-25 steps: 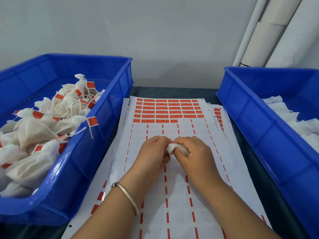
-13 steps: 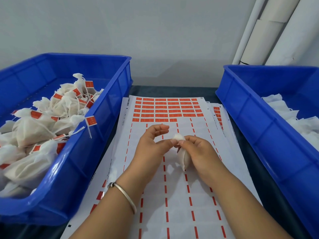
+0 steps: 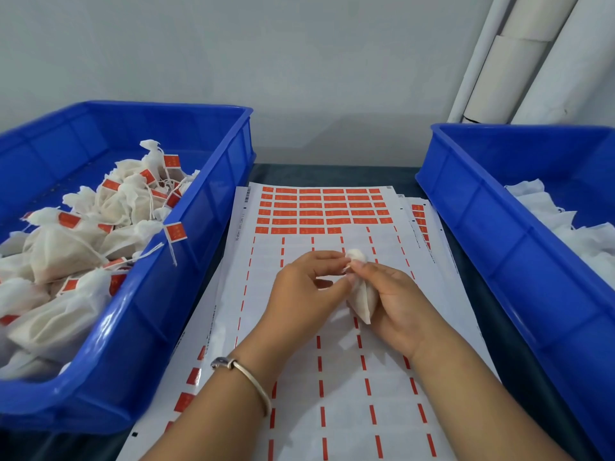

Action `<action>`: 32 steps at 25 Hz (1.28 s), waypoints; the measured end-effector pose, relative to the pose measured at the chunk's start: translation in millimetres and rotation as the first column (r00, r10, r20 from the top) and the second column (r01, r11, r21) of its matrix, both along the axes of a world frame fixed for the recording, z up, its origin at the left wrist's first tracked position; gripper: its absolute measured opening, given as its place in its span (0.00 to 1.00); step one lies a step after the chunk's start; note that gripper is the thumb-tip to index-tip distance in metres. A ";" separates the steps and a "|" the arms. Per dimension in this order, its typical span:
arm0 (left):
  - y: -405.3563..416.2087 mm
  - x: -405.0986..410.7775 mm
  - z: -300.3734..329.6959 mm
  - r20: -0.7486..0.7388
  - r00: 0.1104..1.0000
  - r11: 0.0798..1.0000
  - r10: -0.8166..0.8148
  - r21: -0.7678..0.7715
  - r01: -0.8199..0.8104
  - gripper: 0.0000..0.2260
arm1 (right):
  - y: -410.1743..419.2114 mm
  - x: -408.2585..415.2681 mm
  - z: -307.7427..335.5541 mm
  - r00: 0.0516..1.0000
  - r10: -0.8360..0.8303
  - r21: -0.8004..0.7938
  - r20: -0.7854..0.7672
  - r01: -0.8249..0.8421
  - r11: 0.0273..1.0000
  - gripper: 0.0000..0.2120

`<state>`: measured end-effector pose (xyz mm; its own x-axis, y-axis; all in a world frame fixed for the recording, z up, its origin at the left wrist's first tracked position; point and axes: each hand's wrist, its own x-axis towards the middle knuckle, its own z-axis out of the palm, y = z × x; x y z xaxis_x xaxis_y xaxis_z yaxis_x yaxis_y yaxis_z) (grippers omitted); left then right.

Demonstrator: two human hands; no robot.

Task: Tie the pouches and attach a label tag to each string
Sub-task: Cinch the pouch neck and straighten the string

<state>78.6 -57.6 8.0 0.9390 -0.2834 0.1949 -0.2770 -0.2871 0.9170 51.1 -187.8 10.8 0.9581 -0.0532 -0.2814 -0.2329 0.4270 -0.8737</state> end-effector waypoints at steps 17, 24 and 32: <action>11.7 10.5 6.8 0.012 0.966 0.960 0.257 0.116 -0.256 0.07 | 2.5 -1.9 0.4 0.998 0.037 -0.306 -0.045 -0.049 0.951 0.07; 23.1 19.0 12.0 0.046 0.895 0.893 0.444 0.057 -0.447 0.06 | -6.4 -4.3 7.7 0.970 0.240 -0.137 -0.028 -0.242 0.961 0.13; 11.2 8.3 19.8 0.032 0.975 0.970 0.219 0.101 -0.221 0.06 | -22.2 -8.5 17.4 0.926 0.376 -0.228 0.043 -0.357 0.906 0.13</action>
<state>86.9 -46.4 27.8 0.9765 -0.0897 0.1957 -0.2152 -0.4359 0.8739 42.6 -210.0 28.2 0.9410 0.2566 -0.2206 -0.2595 0.1286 -0.9571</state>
